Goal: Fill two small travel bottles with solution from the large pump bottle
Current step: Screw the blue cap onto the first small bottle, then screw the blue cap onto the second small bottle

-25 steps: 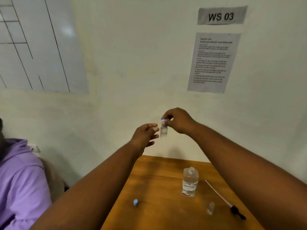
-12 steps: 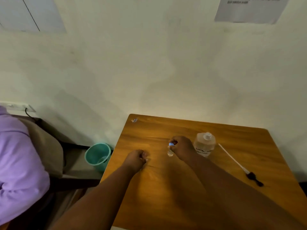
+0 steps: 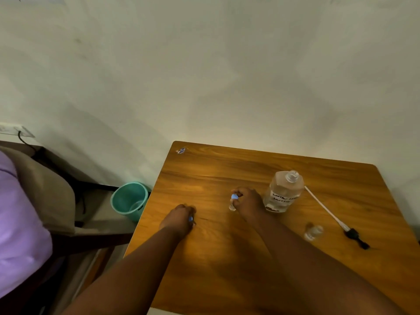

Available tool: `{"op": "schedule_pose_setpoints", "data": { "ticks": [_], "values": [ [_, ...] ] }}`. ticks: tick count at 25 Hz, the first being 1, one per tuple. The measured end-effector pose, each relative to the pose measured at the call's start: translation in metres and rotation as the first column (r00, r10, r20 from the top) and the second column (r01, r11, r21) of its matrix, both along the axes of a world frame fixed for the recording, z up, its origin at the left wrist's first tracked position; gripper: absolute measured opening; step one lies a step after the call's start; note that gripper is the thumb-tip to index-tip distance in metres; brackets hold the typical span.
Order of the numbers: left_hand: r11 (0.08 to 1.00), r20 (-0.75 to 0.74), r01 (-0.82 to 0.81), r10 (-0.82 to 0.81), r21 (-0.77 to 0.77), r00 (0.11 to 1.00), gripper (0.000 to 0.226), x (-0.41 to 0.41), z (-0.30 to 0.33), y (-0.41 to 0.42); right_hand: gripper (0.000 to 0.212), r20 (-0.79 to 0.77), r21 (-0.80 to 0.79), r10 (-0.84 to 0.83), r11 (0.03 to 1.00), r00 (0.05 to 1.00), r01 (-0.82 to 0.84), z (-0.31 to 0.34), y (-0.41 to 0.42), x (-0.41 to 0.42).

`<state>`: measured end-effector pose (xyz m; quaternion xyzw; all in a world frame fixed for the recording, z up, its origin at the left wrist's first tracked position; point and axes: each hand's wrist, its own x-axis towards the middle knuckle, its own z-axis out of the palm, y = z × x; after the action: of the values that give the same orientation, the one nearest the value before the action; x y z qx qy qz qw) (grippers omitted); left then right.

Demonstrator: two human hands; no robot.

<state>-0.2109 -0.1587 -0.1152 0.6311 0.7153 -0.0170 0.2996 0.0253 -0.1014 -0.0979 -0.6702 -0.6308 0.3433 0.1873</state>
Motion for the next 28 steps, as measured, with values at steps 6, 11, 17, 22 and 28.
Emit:
{"op": "schedule_pose_setpoints", "data": {
  "ticks": [6,11,17,22,28],
  "values": [
    [0.997,0.044,0.015,-0.019,0.073,0.999,0.026,0.003,-0.003,-0.002,0.028,-0.007,0.25,-0.049,0.967,0.999,0.049,0.008,-0.07,0.033],
    [0.992,0.064,0.021,-0.029,0.124,0.998,0.028,0.024,0.013,0.003,0.024,-0.114,0.164,-0.498,0.844,0.86,0.511,-0.032,-0.16,0.109],
    [0.988,0.087,-0.061,0.049,0.144,0.995,0.021,0.036,0.021,0.004,0.077,-0.231,-0.058,-0.733,0.667,0.64,0.743,-0.037,-0.14,0.164],
    [0.981,0.135,-0.131,0.112,0.14,0.985,0.018,0.043,0.018,-0.003,0.066,-0.161,-0.102,-0.68,0.733,0.716,0.673,-0.046,-0.117,0.177],
    [0.964,0.181,-0.189,0.156,0.186,0.971,0.017,0.052,0.019,-0.005,0.052,-0.12,-0.132,-0.69,0.724,0.714,0.677,-0.054,-0.1,0.18]
  ]
}}
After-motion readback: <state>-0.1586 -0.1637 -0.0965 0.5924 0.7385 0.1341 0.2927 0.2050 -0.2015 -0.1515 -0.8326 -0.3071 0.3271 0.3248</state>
